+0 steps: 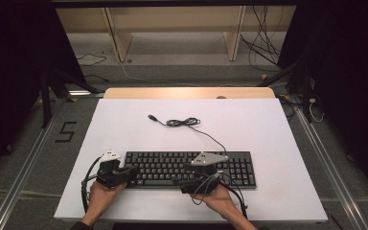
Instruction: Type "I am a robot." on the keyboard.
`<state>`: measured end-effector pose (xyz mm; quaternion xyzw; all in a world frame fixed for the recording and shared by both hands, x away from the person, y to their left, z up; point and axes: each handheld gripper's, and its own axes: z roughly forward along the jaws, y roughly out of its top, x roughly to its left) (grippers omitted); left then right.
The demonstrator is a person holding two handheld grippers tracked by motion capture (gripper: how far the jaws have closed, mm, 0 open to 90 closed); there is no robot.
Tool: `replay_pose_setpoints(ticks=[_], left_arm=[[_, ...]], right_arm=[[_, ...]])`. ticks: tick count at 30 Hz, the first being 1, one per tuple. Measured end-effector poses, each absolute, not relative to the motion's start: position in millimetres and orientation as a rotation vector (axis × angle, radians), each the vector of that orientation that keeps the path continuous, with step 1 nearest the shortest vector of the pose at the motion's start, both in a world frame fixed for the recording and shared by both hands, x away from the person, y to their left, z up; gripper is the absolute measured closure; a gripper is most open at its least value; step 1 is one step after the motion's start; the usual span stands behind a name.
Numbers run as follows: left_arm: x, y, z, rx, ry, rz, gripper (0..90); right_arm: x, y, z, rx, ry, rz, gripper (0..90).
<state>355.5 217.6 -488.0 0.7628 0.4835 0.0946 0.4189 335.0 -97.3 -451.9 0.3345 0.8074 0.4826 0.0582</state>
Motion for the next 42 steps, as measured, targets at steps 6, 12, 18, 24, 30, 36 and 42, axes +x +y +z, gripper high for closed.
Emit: replay_pose_setpoints(ticks=[6, 12, 18, 24, 30, 36, 42], left_arm=[[355, 217, -487, 1.904, 1.214, 0.234, 88.9], [351, 221, -478, 1.841, 1.176, 0.256, 83.6], [347, 223, -473, 1.794, 1.148, 0.25, 71.8], [341, 225, -468, 1.754, 1.148, 0.246, 47.3], [339, 224, -466, 1.751, 1.118, 0.238, 40.7], [335, 220, -465, 1.747, 1.074, 0.241, 37.5], [335, 219, -464, 1.753, 1.058, 0.238, 36.4]], right_arm=[[335, -97, -452, 1.015, 2.444, 1.464, 33.1], [335, -99, -451, 1.018, 2.429, 1.475, 33.1], [335, -98, -451, 1.011, 2.43, 1.479, 33.1], [335, -95, -454, 1.0, 2.443, 1.468, 33.8], [337, -91, -458, 0.992, 2.464, 1.454, 37.7], [338, -89, -461, 0.994, 2.483, 1.432, 44.7], [340, -86, -467, 0.999, 2.506, 1.392, 60.3]])
